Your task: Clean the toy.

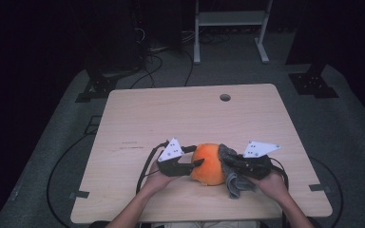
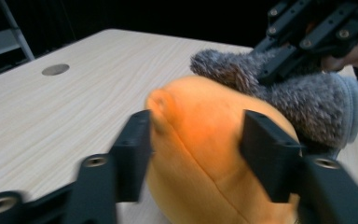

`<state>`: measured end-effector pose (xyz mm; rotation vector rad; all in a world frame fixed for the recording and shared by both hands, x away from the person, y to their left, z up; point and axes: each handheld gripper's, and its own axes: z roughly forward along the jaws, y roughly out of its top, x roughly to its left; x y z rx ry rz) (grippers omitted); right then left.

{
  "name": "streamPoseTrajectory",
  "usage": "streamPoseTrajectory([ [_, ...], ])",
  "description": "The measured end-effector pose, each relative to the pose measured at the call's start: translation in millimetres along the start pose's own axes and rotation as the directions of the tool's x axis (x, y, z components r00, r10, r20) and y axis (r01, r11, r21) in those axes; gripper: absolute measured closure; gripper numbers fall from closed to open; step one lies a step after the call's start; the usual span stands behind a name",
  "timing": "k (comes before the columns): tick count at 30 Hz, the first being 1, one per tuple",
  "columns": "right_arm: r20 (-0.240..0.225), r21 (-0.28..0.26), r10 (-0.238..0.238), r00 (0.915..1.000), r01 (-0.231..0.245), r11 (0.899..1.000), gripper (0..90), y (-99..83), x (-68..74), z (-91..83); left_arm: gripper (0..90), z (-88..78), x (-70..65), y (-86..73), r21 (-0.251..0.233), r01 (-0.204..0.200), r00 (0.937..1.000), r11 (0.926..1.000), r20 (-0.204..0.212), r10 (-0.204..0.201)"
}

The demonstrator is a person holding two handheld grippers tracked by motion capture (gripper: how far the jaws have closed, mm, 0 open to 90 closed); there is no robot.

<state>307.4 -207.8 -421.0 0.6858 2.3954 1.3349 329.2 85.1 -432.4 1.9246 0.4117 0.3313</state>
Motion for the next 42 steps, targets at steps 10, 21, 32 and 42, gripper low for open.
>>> streamPoseTrajectory([
  [10, 0.006, -0.017, -0.093, 0.9957, 0.093, 0.996, 79.2, 17.0, 32.7, 0.2, 53.6, 3.4, 6.9, -4.9, 0.052, 0.095, 0.9953, 0.9941, -0.024, -0.094],
  [21, 0.082, 0.013, -0.052, 0.9953, 0.051, 0.999, 79.5, 6.8, 11.9, 0.4, 55.0, -0.4, 11.0, -4.0, 0.026, 0.132, 0.9894, 0.9909, 0.059, -0.133],
  [32, 0.006, 0.038, -0.254, 0.9671, 0.254, 0.967, 79.5, 13.7, 61.6, 18.8, 58.1, 2.1, 16.4, -8.2, 0.041, 0.173, 0.9827, 0.9842, 0.061, -0.175],
  [42, -0.031, -0.018, -0.191, 0.9812, 0.190, 0.982, 79.4, 10.4, 55.3, 13.4, 57.4, 6.5, 13.2, -7.4, 0.045, 0.170, 0.9838, 0.9844, 0.050, -0.172],
])
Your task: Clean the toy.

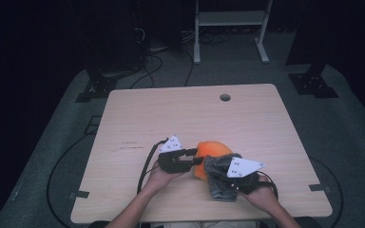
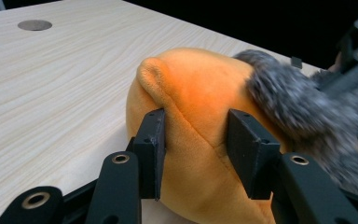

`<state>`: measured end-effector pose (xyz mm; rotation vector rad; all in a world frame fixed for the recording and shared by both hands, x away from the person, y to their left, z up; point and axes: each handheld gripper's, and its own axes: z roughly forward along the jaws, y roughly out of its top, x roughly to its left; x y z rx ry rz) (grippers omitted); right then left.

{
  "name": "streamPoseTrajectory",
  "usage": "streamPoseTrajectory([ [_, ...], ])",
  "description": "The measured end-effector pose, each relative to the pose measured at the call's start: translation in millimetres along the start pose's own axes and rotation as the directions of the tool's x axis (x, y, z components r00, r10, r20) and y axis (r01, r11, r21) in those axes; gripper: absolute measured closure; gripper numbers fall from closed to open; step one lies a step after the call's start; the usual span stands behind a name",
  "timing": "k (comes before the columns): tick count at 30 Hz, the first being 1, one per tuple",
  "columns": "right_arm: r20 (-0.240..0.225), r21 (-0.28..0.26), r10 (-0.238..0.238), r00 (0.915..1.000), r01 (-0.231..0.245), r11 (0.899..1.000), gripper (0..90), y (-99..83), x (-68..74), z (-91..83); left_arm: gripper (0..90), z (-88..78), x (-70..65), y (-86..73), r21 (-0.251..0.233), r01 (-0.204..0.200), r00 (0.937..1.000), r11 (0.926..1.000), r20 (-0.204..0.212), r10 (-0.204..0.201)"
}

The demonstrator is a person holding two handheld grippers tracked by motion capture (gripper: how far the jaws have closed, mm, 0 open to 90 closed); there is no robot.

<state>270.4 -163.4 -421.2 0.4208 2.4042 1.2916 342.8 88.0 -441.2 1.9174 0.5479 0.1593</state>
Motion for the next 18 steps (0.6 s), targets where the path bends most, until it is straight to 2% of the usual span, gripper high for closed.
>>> streamPoseTrajectory([
  [5, -0.014, 0.020, -0.026, 0.9996, 0.027, 0.999, 79.1, -1.7, -0.8, 1.9, 56.7, -0.2, 1.9, -0.7, 0.011, 0.008, 0.9999, 0.9999, -0.008, -0.008],
  [9, 0.042, 0.048, 0.014, 0.9990, -0.016, 0.999, 79.3, -7.7, -12.1, -7.1, 55.9, 0.2, 1.9, -0.8, 0.024, 0.002, 0.9999, 0.9997, -0.011, -0.002],
  [11, 0.071, 0.032, 0.038, 0.9967, -0.041, 0.999, 79.3, -8.6, -15.6, -12.0, 55.2, -0.1, 1.7, -0.5, 0.025, 0.009, 1.0000, 0.9997, -0.005, -0.008],
  [13, 0.068, 0.002, 0.047, 0.9966, -0.047, 0.999, 79.3, -6.0, -15.5, -13.9, 54.7, 0.2, 0.4, -0.1, 0.024, 0.000, 1.0000, 0.9997, -0.006, 0.000],
  [15, 0.041, -0.020, 0.043, 0.9982, -0.042, 0.999, 79.2, -1.8, -13.7, -11.0, 54.7, 0.4, -0.1, -0.1, 0.031, -0.011, 0.9998, 0.9994, -0.016, 0.012],
  [18, 0.029, 0.003, 0.052, 0.9982, -0.052, 0.999, 79.2, -3.7, -18.4, -7.3, 54.6, -0.5, 1.3, -1.4, 0.037, -0.007, 0.9997, 0.9993, -0.023, 0.008],
])
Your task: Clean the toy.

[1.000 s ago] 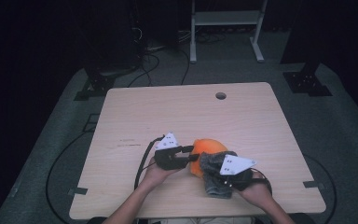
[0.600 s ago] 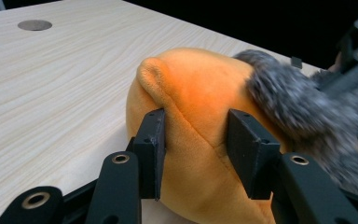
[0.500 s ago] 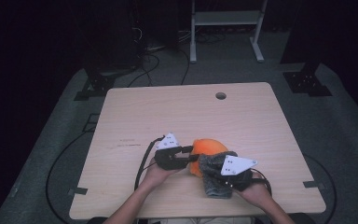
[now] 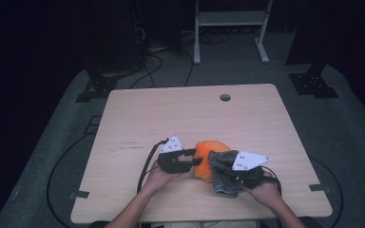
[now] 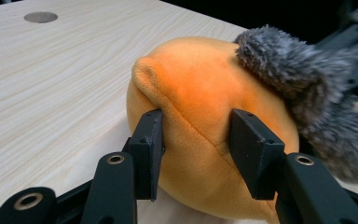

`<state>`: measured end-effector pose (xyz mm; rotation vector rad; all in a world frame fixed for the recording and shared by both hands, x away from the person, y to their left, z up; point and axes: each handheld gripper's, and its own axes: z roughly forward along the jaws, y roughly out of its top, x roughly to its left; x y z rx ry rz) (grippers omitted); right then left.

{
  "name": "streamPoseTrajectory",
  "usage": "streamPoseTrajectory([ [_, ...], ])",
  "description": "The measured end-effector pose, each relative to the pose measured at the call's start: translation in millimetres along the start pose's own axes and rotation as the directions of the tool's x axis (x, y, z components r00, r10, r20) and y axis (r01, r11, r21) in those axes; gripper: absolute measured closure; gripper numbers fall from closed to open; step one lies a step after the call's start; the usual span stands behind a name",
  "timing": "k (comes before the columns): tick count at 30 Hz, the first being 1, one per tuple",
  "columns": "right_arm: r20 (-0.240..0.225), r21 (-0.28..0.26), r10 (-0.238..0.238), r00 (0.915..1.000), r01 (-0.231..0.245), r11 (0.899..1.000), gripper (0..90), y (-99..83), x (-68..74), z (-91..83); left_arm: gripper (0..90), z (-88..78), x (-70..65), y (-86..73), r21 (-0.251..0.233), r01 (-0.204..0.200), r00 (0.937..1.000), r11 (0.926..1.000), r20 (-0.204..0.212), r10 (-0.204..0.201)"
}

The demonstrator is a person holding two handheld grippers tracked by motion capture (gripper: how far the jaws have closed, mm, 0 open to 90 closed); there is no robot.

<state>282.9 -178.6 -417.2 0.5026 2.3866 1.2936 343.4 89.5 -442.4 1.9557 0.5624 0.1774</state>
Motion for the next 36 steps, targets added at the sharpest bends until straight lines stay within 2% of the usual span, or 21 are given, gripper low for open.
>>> streamPoseTrajectory([
  [1, -0.003, 0.001, 0.020, 0.9998, -0.020, 1.000, 79.2, -2.2, -4.6, -1.2, 54.6, 0.0, 0.6, -0.5, -0.001, 0.001, 1.0000, 1.0000, -0.004, -0.001],
  [5, 0.057, -0.021, 0.116, 0.9916, -0.115, 0.993, 78.7, -9.2, -27.9, -16.0, 54.5, -0.5, 1.2, -0.4, 0.008, -0.004, 1.0000, 1.0000, -0.005, 0.004],
  [7, 0.038, -0.056, 0.186, 0.9817, -0.184, 0.981, 78.5, -12.1, -39.6, -20.4, 54.4, -0.2, -0.1, -0.1, 0.004, -0.006, 1.0000, 1.0000, -0.002, 0.006],
  [8, 0.038, -0.056, 0.186, 0.9817, -0.184, 0.981, 78.5, -12.1, -39.6, -20.4, 54.1, -0.2, -0.1, -0.1, 0.004, -0.006, 1.0000, 1.0000, -0.002, 0.006],
  [9, 0.011, -0.065, 0.220, 0.9753, -0.219, 0.973, 78.4, -13.1, -43.4, -18.9, 53.3, -0.8, -0.3, 0.7, 0.003, -0.010, 0.9999, 0.9999, 0.004, 0.010],
  [10, -0.009, -0.059, 0.230, 0.9732, -0.230, 0.971, 78.4, -13.5, -43.8, -16.5, 51.2, -1.8, 0.4, 1.7, -0.004, 0.000, 0.9999, 1.0000, 0.016, 0.000],
  [11, -0.022, -0.044, 0.223, 0.9746, -0.224, 0.974, 78.4, -13.7, -41.4, -13.2, 46.5, -2.4, 1.0, 3.0, -0.004, 0.010, 0.9998, 0.9999, 0.017, -0.010],
  [13, -0.039, -0.033, 0.198, 0.9795, -0.199, 0.979, 78.7, -13.5, -34.9, -10.5, 28.2, -2.1, 2.1, 6.0, 0.005, 0.041, 0.9988, 0.9991, 0.028, -0.041],
  [15, -0.063, -0.025, 0.178, 0.9820, -0.180, 0.983, 78.8, -12.7, -28.0, -9.9, 20.1, 0.0, 1.1, 8.1, -0.001, 0.077, 0.9951, 0.9970, 0.063, -0.077],
  [18, -0.096, -0.008, 0.113, 0.9890, -0.114, 0.993, 78.9, -11.3, -11.1, -7.2, 15.5, 6.4, -2.7, 9.3, 0.035, 0.087, 0.9926, 0.9956, 0.083, -0.089],
  [20, -0.088, 0.002, 0.085, 0.9925, -0.085, 0.996, 78.8, -9.9, -5.2, -7.7, 21.6, 8.3, -3.9, 8.3, 0.048, 0.089, 0.9921, 0.9949, 0.085, -0.093],
  [21, -0.087, 0.005, 0.083, 0.9927, -0.083, 0.997, 78.9, -9.4, -5.0, -8.5, 27.5, 7.2, -4.6, 8.9, 0.046, 0.068, 0.9943, 0.9966, 0.078, -0.072],
  [23, -0.091, -0.007, 0.099, 0.9909, -0.100, 0.995, 78.8, -8.1, -10.6, -12.4, 40.1, 4.5, -8.5, 10.8, 0.003, 0.023, 0.9976, 0.9997, 0.065, -0.023],
  [25, -0.073, -0.049, 0.103, 0.9921, -0.106, 0.993, 78.5, -5.2, -14.3, -18.7, 43.9, 2.3, -12.3, 13.0, -0.045, -0.033, 0.9982, 0.9985, 0.049, 0.035],
  [27, -0.038, -0.103, 0.106, 0.9936, -0.109, 0.989, 78.8, 0.2, -18.9, -26.2, 45.0, 1.1, -19.9, 15.9, -0.083, -0.120, 0.9928, 0.9893, -0.003, 0.120],
  [28, -0.026, -0.127, 0.111, 0.9934, -0.114, 0.985, 78.9, 2.7, -22.3, -28.8, 45.6, 0.9, -22.2, 16.7, -0.101, -0.145, 0.9894, 0.9843, -0.018, 0.144],
  [29, -0.020, -0.152, 0.125, 0.9919, -0.127, 0.980, 79.0, 4.3, -26.6, -30.3, 46.0, 1.1, -23.5, 16.9, -0.114, -0.166, 0.9861, 0.9796, -0.026, 0.164],
  [31, -0.027, -0.173, 0.176, 0.9839, -0.178, 0.969, 79.1, 4.0, -36.7, -27.9, 45.8, 3.9, -24.0, 14.9, -0.094, -0.201, 0.9795, 0.9750, -0.017, 0.201],
  [33, -0.048, -0.150, 0.225, 0.9733, -0.229, 0.962, 79.1, -2.1, -43.9, -17.4, 44.7, 5.3, -22.6, 10.4, -0.093, -0.202, 0.9793, 0.9749, -0.011, 0.202],
  [35, -0.062, -0.112, 0.231, 0.9710, -0.237, 0.965, 79.2, -6.6, -43.2, -7.9, 37.3, 5.4, -18.9, 9.1, -0.074, -0.166, 0.9858, 0.9834, 0.017, 0.167],
  [36, -0.063, -0.115, 0.230, 0.9712, -0.236, 0.965, 79.3, -7.4, -41.4, -5.7, 31.6, 4.6, -17.2, 9.0, -0.083, -0.139, 0.9894, 0.9868, 0.030, 0.142],
])
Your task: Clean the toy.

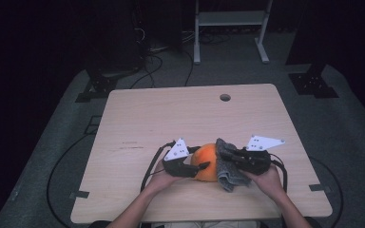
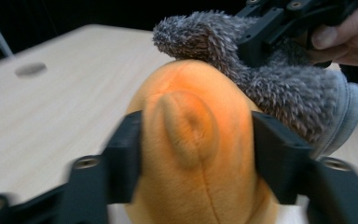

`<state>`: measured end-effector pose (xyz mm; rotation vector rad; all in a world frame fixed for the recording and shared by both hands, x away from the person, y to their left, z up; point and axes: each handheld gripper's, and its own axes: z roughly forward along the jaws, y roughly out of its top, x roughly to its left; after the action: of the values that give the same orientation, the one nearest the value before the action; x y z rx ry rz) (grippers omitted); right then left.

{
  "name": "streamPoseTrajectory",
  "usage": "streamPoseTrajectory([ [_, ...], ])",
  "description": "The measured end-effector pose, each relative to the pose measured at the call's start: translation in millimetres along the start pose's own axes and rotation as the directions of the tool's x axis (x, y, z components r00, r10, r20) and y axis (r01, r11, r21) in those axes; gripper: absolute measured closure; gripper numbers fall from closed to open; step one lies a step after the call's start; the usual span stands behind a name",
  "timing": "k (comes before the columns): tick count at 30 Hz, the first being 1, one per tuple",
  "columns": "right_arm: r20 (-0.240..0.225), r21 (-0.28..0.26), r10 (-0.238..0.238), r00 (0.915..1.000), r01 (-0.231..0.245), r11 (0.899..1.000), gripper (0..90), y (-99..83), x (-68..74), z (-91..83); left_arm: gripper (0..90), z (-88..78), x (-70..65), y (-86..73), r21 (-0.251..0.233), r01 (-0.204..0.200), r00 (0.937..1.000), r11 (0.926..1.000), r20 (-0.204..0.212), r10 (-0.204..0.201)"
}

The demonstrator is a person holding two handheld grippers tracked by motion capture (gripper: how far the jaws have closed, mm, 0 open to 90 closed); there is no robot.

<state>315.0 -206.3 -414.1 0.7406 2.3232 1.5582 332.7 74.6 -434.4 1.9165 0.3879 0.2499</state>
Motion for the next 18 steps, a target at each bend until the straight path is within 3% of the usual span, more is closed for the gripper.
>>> streamPoseTrajectory([
  [2, -0.008, 0.010, -0.002, 1.0000, 0.002, 1.000, 79.3, -0.5, 4.5, 2.2, 20.5, -0.5, 4.4, 2.7, -0.019, 0.086, 0.9954, 0.9961, 0.043, -0.085],
  [3, -0.011, 0.008, -0.014, 0.9998, 0.014, 1.000, 79.2, -0.9, 7.5, 3.3, 19.5, 0.1, 5.5, 4.4, -0.017, 0.115, 0.9928, 0.9932, 0.035, -0.114],
  [5, -0.017, 0.010, -0.030, 0.9994, 0.030, 0.999, 79.2, -1.8, 13.8, 6.6, 31.8, 1.4, 4.2, 3.7, 0.010, 0.068, 0.9977, 0.9976, -0.001, -0.068],
  [7, -0.010, 0.018, -0.043, 0.9990, 0.043, 0.999, 79.4, -2.4, 14.3, 6.0, 40.1, -0.5, 2.8, 1.9, 0.017, 0.043, 0.9991, 0.9989, 0.004, -0.043],
  [9, -0.033, 0.029, -0.008, 0.9994, 0.009, 1.000, 79.6, -6.7, 7.5, 0.7, 42.5, -1.5, 0.7, 1.1, 0.022, 0.026, 0.9996, 0.9994, 0.002, -0.027],
  [14, -0.022, 0.059, 0.049, 0.9985, -0.048, 0.997, 79.8, -27.6, -3.9, -10.3, 44.3, -0.2, -2.2, 0.9, 0.025, -0.002, 0.9999, 0.9997, 0.011, 0.001],
  [18, -0.002, 0.092, 0.029, 0.9996, -0.029, 0.995, 79.8, -30.8, -3.4, -16.1, 44.6, -2.4, -2.5, 0.9, 0.031, -0.008, 0.9999, 0.9995, 0.011, 0.008],
])
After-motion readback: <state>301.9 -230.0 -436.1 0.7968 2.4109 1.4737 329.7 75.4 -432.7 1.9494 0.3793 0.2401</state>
